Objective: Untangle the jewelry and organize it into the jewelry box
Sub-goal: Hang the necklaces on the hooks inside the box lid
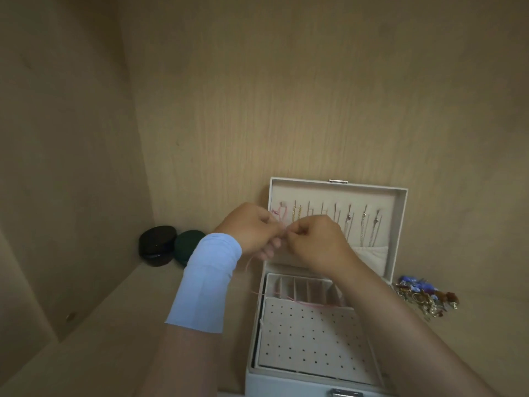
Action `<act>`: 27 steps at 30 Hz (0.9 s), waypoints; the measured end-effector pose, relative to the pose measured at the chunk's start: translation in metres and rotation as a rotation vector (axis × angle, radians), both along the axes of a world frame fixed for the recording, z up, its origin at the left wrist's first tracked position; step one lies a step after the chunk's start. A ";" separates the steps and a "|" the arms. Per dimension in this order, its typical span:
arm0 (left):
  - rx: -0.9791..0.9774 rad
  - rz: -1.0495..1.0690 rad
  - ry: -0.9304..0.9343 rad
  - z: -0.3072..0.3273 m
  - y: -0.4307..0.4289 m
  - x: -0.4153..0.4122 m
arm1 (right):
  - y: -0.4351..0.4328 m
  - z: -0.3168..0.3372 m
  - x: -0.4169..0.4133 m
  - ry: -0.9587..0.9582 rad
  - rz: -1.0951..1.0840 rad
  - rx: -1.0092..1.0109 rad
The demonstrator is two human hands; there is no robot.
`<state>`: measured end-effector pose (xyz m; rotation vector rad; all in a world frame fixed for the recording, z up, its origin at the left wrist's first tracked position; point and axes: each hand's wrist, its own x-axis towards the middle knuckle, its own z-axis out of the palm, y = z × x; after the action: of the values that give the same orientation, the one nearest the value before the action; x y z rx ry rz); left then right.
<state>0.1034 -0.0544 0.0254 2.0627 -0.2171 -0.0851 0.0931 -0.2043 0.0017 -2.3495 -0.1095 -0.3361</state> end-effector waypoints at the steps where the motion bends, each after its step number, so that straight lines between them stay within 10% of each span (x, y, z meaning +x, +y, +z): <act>1: 0.010 -0.043 -0.014 0.001 -0.001 -0.002 | 0.000 0.001 -0.009 0.070 0.066 0.086; 6: 0.178 -0.084 -0.165 0.007 -0.005 -0.008 | -0.008 0.006 -0.036 0.438 0.337 0.585; 27: 0.239 -0.214 -0.084 0.009 0.004 -0.046 | -0.038 0.000 -0.052 0.466 0.463 0.485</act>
<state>0.0571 -0.0500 0.0343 2.2765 -0.5009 -0.1618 0.0415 -0.2424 0.0017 -1.7955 -0.3021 0.3748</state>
